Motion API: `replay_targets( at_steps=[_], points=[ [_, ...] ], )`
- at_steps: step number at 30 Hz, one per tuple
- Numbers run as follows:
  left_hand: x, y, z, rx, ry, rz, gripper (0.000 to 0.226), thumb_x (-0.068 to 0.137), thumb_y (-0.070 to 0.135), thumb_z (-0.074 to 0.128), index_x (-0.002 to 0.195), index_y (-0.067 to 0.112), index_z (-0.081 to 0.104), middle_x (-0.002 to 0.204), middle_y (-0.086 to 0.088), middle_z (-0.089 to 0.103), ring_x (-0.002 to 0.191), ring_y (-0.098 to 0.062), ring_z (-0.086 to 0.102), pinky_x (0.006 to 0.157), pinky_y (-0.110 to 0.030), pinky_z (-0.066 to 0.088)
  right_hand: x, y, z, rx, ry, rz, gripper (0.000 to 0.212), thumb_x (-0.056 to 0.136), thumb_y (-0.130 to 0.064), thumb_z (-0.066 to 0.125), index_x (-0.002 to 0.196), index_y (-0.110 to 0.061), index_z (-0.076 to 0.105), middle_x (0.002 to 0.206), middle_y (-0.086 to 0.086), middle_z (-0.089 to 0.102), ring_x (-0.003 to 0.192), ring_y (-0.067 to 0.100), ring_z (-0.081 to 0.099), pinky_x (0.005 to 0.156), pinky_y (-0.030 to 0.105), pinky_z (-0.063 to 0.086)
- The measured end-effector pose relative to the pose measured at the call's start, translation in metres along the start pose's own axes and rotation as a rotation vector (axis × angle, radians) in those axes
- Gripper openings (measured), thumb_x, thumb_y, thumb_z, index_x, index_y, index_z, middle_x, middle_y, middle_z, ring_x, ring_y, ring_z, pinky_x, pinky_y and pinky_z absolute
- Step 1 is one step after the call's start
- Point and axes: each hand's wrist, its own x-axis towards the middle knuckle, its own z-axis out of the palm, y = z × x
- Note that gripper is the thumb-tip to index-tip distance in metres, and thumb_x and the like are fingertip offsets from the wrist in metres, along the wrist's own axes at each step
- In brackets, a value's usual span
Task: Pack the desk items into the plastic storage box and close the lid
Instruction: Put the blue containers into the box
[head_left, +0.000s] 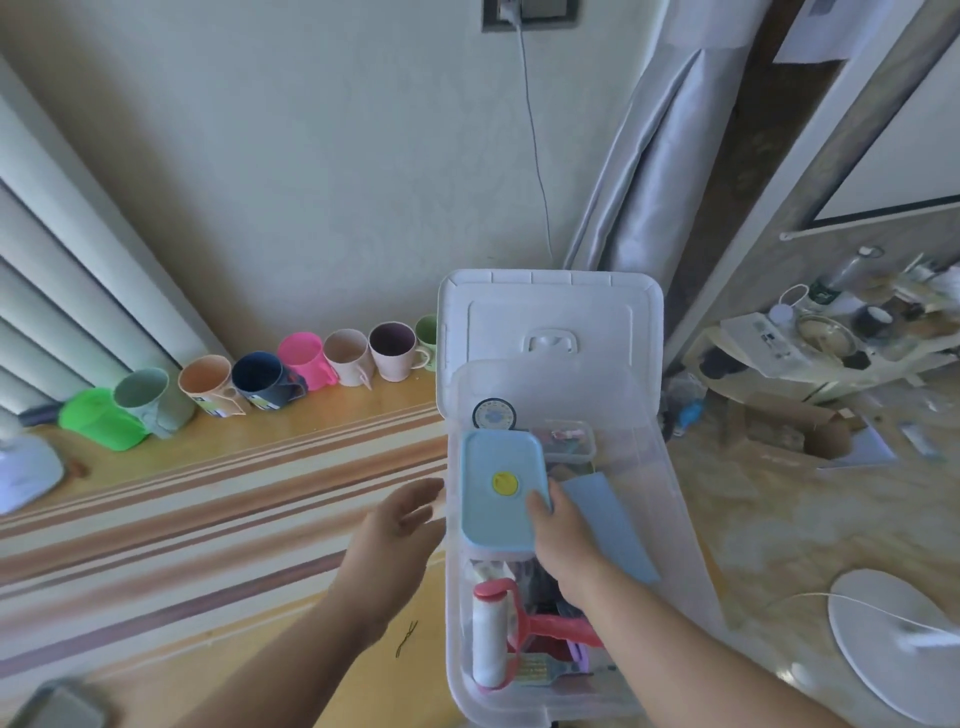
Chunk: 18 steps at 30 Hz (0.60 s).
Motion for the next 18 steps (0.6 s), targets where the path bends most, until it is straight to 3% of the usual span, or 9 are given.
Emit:
replay_targets(
  at_steps=[5, 8, 10, 13, 15, 17, 18],
  points=[
    [-0.021, -0.022, -0.033, 0.206, 0.157, 0.027, 0.040, 0.099, 0.017, 0.062, 0.109, 0.055, 0.063, 0.118, 0.029, 0.067, 0.105, 0.012, 0.063, 0.091, -0.027, 0.054, 0.009, 0.005, -0.006, -0.259, 0.064, -0.037, 0.017, 0.107, -0.038, 0.043, 0.114, -0.031, 0.057, 0.099, -0.003, 0.069, 0.089, 0.017, 0.064, 0.072, 0.037, 0.051],
    [-0.018, -0.019, -0.017, 0.419, 0.041, 0.192, 0.040, 0.097, 0.022, 0.060, 0.124, 0.052, 0.062, 0.131, 0.025, 0.060, 0.115, 0.006, 0.058, 0.097, -0.027, 0.051, 0.007, 0.015, -0.014, -0.579, 0.031, -0.071, 0.023, 0.108, -0.044, 0.042, 0.112, -0.027, 0.056, 0.094, 0.000, 0.067, 0.085, 0.022, 0.064, 0.073, 0.039, 0.052],
    [-0.012, -0.018, -0.002, 0.613, -0.100, 0.299, 0.044, 0.097, 0.027, 0.059, 0.137, 0.044, 0.059, 0.145, 0.015, 0.051, 0.127, -0.007, 0.053, 0.108, -0.030, 0.045, 0.006, 0.018, -0.016, -0.724, 0.039, -0.108, 0.026, 0.107, -0.043, 0.044, 0.111, -0.021, 0.057, 0.099, 0.008, 0.070, 0.091, 0.031, 0.065, 0.080, 0.043, 0.054],
    [-0.014, -0.029, 0.013, 0.924, -0.190, 0.373, 0.049, 0.099, 0.039, 0.055, 0.148, 0.040, 0.050, 0.160, 0.004, 0.026, 0.143, -0.024, 0.035, 0.116, -0.040, 0.039, 0.008, 0.016, -0.017, -0.866, 0.019, -0.111, 0.036, 0.107, -0.043, 0.044, 0.129, -0.015, 0.050, 0.109, 0.016, 0.071, 0.099, 0.039, 0.065, 0.080, 0.044, 0.053],
    [-0.017, -0.037, 0.016, 1.071, -0.201, 0.401, 0.054, 0.100, 0.051, 0.047, 0.152, 0.039, 0.042, 0.166, 0.002, 0.011, 0.152, -0.030, 0.018, 0.121, -0.047, 0.033, 0.006, 0.013, -0.018, -0.931, 0.013, -0.134, 0.054, 0.107, -0.042, 0.043, 0.153, -0.017, 0.029, 0.114, 0.015, 0.070, 0.099, 0.038, 0.066, 0.076, 0.042, 0.052],
    [-0.017, -0.044, 0.019, 1.175, -0.221, 0.439, 0.064, 0.101, 0.062, 0.035, 0.159, 0.037, 0.029, 0.171, -0.001, -0.003, 0.157, -0.034, 0.000, 0.127, -0.051, 0.014, -0.001, 0.010, -0.018, -0.973, 0.027, -0.211, 0.067, 0.105, -0.039, 0.046, 0.161, -0.024, 0.011, 0.122, 0.011, 0.065, 0.098, 0.033, 0.066, 0.078, 0.043, 0.055],
    [-0.016, -0.046, 0.022, 1.214, -0.231, 0.454, 0.069, 0.100, 0.067, 0.028, 0.162, 0.036, 0.022, 0.172, -0.001, -0.009, 0.157, -0.034, -0.008, 0.127, -0.051, 0.002, -0.005, 0.011, -0.018, -0.994, 0.027, -0.254, 0.071, 0.104, -0.037, 0.048, 0.162, -0.027, 0.007, 0.135, 0.009, 0.057, 0.102, 0.031, 0.064, 0.080, 0.043, 0.055]
  ],
)
